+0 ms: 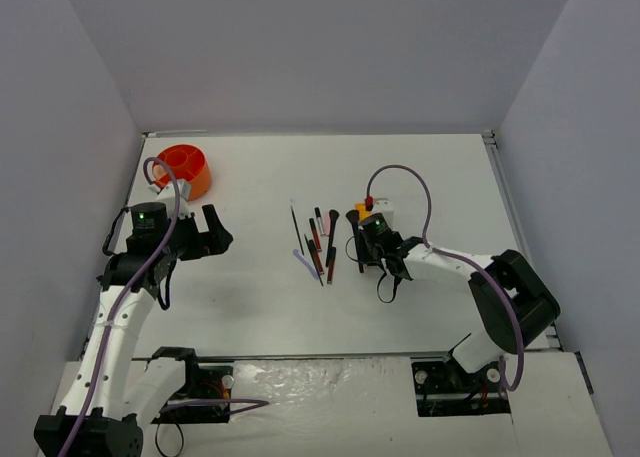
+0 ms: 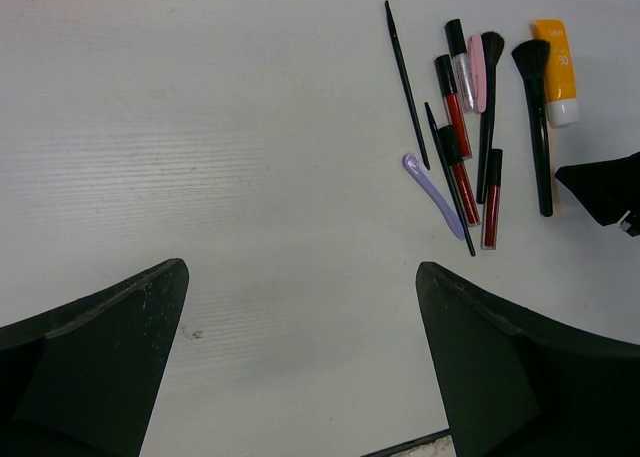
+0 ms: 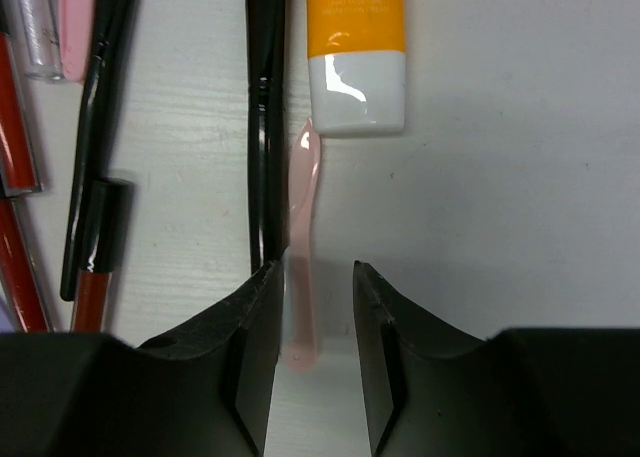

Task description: Organize the makeup

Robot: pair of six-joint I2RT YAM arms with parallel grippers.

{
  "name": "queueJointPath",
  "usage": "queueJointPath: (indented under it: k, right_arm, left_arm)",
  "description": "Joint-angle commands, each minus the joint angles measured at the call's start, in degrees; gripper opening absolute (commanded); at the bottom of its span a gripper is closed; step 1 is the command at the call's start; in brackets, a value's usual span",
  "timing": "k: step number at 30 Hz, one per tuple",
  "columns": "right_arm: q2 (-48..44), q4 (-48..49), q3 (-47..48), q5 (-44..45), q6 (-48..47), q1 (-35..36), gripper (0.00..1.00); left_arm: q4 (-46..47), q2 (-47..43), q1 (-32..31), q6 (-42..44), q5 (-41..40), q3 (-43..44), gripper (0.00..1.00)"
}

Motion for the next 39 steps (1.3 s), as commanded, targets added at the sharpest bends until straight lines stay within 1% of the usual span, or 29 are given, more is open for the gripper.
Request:
queueJointPath:
  k: [1, 5, 11, 16, 29, 39]
  right_arm:
    - [-0.25, 2.34, -0.96, 2.21, 0.45, 0.40, 0.30]
    - [0.82, 2.94, -1.16, 1.78, 0.20, 0.40, 0.29]
    - [1.94, 4.45, -1.48, -1.93, 0.36, 0.56, 0.26]
    - [1.96, 4.95, -1.64, -3.13, 0.43, 1.21, 0.26]
    - [-0.13, 4.82, -1.60, -3.03, -0.05, 2.36, 0.30]
    - [2.65, 4.18, -1.46, -2.71, 1.21, 3.88, 0.29]
  left_arm:
    - [2.93, -0.16, 0.06, 1.06, 0.95, 1.58, 0.97]
    - [2.72, -0.02, -0.02, 1.09, 0.84, 1.54, 0.97]
    - [2.72, 0.23, 0.00, 1.09, 0.89, 1.46, 0.97]
    - [2.72, 0.38, 0.06, 1.09, 0.76, 1.37, 0.97]
    - [2.46, 0.67, 0.12, 1.18, 0.57, 1.37, 0.97]
    - [2.28, 0.93, 0.29, 1.18, 0.48, 1.37, 0.97]
